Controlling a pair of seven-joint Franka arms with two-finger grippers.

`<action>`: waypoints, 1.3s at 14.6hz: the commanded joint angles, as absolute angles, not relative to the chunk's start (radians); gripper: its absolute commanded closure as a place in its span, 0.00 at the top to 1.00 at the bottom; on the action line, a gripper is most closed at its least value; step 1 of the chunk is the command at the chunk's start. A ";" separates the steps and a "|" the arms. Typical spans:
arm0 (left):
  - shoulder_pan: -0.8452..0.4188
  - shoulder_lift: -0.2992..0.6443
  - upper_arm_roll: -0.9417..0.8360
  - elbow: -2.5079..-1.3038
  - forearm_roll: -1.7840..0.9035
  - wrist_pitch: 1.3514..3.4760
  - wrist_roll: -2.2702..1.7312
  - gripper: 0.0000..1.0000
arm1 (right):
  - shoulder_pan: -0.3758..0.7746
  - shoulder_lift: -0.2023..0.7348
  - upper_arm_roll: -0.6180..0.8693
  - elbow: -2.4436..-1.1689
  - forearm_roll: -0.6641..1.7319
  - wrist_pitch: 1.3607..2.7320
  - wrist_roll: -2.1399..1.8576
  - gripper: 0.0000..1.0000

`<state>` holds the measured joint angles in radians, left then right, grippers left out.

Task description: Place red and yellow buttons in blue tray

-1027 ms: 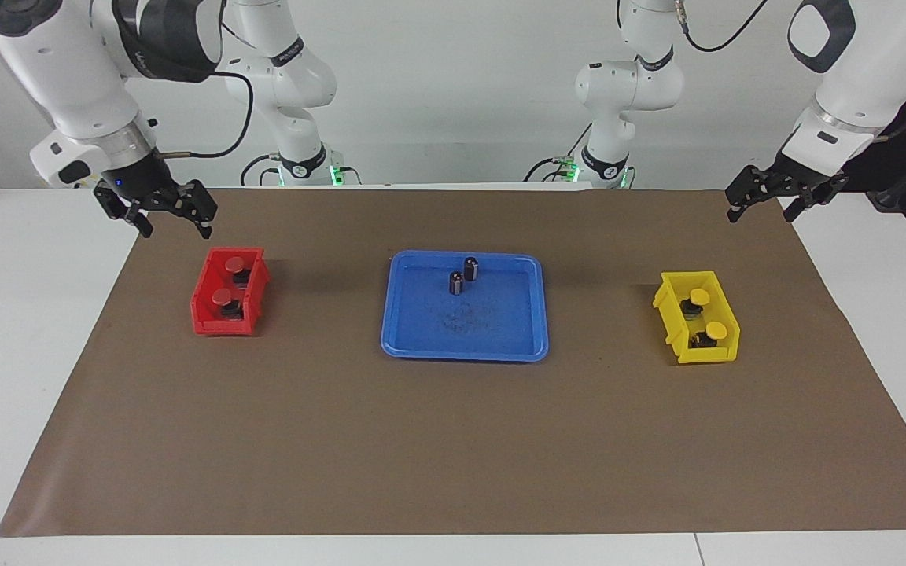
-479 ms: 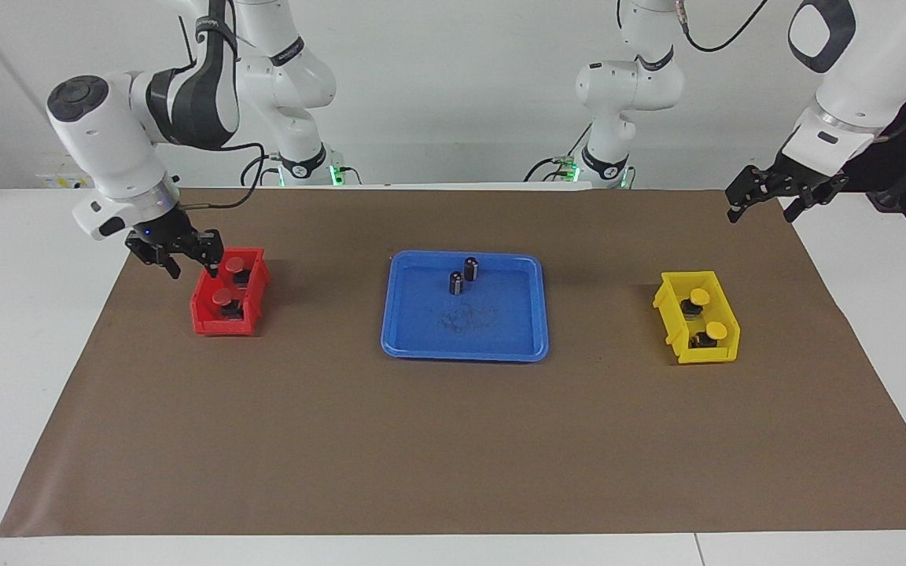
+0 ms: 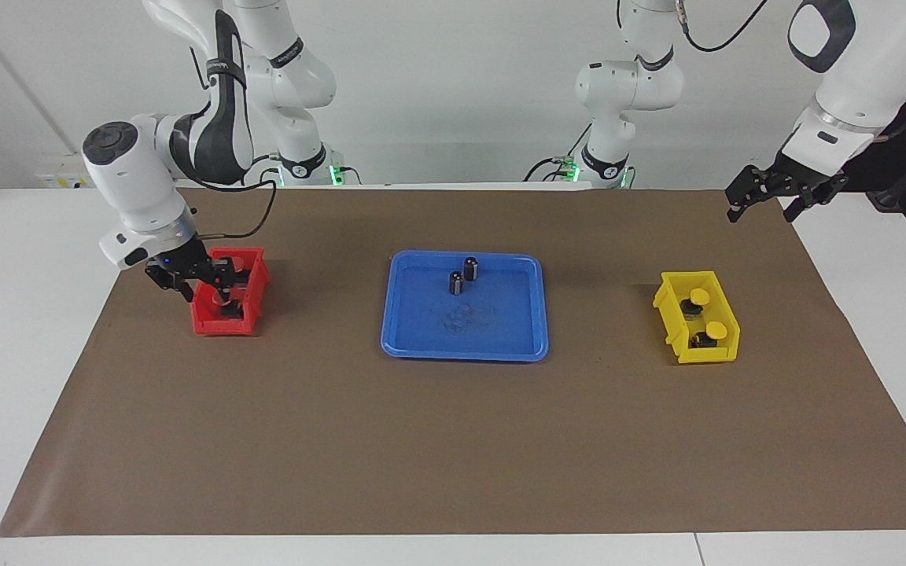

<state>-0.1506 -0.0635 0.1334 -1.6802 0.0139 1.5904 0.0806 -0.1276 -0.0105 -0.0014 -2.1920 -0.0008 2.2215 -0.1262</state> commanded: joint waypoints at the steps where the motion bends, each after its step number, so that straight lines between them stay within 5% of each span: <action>1: -0.150 -0.067 0.137 -1.675 0.009 1.572 0.084 1.00 | -0.137 -0.021 0.005 -2.240 -0.003 2.264 -0.140 0.69; 16: -0.150 -0.067 0.137 -1.675 0.009 1.571 0.084 1.00 | -0.150 -0.029 0.002 -2.327 -0.003 2.319 -0.170 0.68; 19: -0.150 -0.067 0.137 -1.675 0.009 1.574 0.084 1.00 | -0.152 -0.037 0.002 -2.339 -0.003 2.321 -0.172 0.59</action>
